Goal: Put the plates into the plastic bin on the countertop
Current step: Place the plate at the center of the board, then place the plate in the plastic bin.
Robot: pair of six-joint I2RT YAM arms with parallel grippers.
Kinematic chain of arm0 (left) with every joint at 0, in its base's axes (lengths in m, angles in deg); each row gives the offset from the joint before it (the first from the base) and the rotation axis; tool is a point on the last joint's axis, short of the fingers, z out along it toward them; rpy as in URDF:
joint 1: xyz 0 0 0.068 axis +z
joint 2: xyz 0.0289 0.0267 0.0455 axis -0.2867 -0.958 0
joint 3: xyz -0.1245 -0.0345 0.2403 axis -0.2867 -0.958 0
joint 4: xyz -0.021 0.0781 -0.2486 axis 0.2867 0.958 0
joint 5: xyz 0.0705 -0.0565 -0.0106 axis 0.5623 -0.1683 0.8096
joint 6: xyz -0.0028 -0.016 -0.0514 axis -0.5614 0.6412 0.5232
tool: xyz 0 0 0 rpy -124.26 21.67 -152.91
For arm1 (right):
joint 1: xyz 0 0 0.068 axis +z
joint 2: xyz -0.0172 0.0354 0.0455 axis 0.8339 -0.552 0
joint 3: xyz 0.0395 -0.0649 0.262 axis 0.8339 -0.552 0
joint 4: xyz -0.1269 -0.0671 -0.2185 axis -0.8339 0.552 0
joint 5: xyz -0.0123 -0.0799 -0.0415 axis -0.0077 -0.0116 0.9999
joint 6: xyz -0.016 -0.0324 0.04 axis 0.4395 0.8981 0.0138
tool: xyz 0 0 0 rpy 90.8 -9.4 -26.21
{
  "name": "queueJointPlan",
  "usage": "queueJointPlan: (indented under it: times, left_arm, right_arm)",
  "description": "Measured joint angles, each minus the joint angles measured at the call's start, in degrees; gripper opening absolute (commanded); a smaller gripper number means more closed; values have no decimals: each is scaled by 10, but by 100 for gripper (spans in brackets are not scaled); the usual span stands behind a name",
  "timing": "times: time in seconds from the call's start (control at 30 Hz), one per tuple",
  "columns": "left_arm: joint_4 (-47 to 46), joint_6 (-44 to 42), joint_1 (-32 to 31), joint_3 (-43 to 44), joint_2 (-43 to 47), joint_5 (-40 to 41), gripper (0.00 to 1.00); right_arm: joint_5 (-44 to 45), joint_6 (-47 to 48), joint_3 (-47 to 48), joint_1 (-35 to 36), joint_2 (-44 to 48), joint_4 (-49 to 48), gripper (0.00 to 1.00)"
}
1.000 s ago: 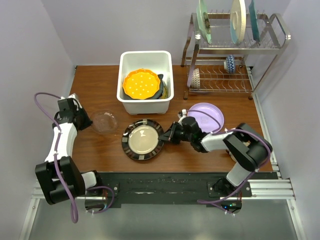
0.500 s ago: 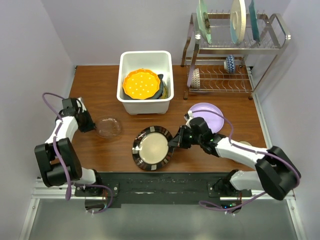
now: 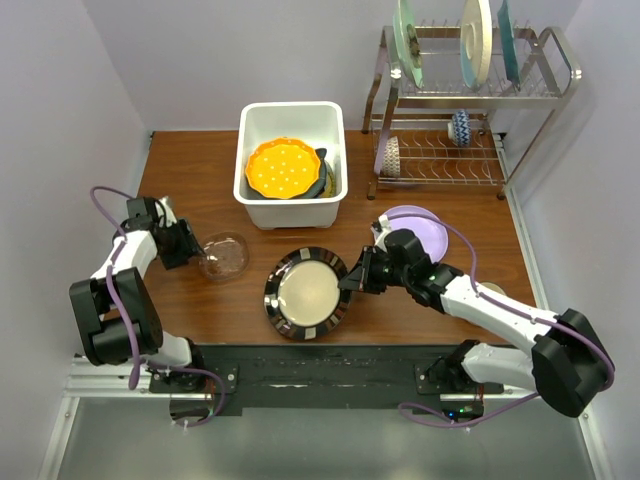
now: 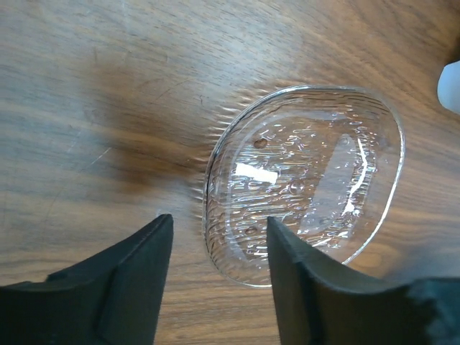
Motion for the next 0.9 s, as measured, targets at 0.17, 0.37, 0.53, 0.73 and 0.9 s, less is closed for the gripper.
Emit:
queueJointPlan:
  times: [0.17, 0.37, 0.53, 0.73, 0.9]
  left_arm:
    - [0, 0, 0, 0, 22, 11, 77]
    - [-1, -1, 0, 0, 69, 14, 88]
    - [-7, -1, 0, 0, 119, 14, 94]
    - [-18, 0, 0, 0, 170, 14, 98]
    - [-28, 0, 0, 0, 193, 12, 98]
  right_arm:
    - [0, 0, 4, 0, 0, 7, 0]
    - [0, 0, 17, 0, 0, 17, 0]
    - [1, 1, 36, 0, 0, 25, 0]
    - [1, 3, 73, 0, 0, 30, 0]
    - [-1, 2, 104, 0, -5, 28, 0]
